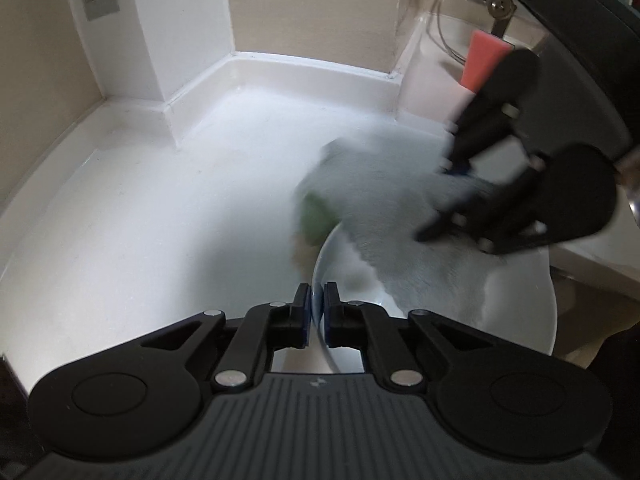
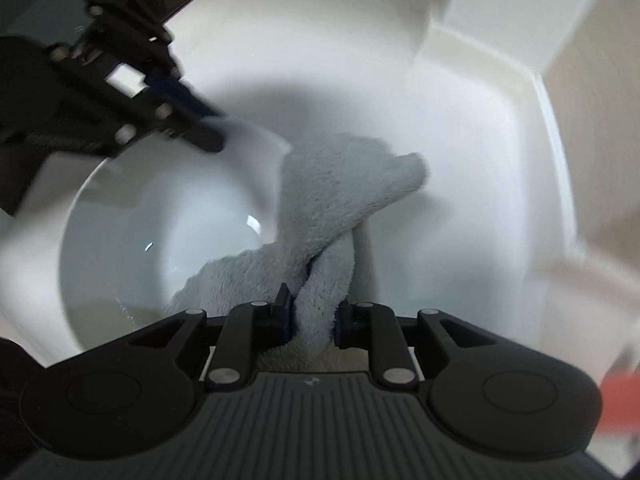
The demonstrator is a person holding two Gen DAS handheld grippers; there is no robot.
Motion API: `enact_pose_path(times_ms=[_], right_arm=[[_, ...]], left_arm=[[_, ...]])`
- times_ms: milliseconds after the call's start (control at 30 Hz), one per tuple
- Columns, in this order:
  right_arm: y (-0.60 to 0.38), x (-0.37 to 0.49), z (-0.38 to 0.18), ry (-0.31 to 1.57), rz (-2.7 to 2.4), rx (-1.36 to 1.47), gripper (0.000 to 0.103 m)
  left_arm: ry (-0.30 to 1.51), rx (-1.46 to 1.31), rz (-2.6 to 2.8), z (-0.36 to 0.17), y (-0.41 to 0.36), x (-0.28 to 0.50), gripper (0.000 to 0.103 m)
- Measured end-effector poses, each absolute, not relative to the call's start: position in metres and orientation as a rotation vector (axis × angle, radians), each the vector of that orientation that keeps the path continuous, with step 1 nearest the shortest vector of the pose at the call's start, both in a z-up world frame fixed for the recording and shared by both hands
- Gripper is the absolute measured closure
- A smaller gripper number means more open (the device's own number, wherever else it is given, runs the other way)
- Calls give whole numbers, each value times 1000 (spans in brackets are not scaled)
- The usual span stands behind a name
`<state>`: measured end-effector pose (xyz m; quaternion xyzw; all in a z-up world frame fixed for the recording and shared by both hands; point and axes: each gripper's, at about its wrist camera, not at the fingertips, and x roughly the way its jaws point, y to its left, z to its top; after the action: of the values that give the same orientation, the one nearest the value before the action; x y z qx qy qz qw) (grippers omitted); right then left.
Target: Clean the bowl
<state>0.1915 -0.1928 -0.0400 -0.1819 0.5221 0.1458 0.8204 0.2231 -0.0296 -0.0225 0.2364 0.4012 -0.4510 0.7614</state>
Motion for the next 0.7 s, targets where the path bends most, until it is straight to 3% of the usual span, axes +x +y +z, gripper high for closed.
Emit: enact_pose_path(times_ms=[200,433,700], right_arm=[[-178,213,-39,1074,387,-485,84],[-204,187,-46,1241,96,-34,86],[-202,165,-52,1193,44,76,88]], left_arm=[[873,402,-887,-26,-16,216,101],[846,361,-826,-28,-15,209,99],[833,390,-904,-26,-7,208,99]])
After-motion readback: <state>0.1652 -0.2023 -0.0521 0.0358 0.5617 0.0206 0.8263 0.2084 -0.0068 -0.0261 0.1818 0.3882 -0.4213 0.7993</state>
